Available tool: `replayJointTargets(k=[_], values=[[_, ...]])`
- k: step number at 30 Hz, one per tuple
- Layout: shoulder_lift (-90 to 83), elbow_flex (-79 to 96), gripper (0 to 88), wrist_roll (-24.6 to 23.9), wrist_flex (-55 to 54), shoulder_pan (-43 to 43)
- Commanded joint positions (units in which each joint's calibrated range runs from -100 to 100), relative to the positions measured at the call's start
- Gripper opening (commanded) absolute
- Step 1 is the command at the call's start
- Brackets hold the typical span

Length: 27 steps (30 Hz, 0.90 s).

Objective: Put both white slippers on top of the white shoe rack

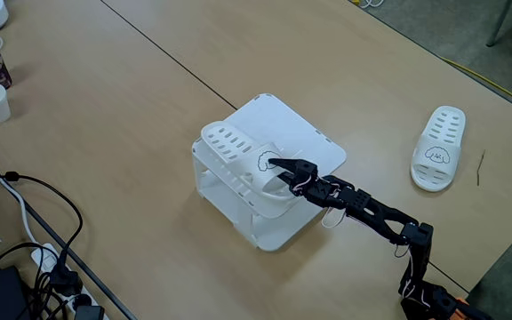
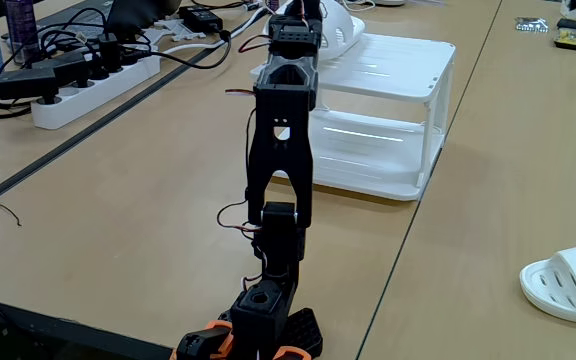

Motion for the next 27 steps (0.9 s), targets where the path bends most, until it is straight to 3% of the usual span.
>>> replayJointTargets(k=[1,8,15,27], values=[[-1.49,-6.22,0.8,0.42,-0.46,0.38],[-1.23,-5.58,2.3,0.42,-0.46,0.38],[-0.48,-4.86,21.4,0.42,-0.46,0.3],[-1.49,2.17,22.6,0.42,-0.46,0.3]])
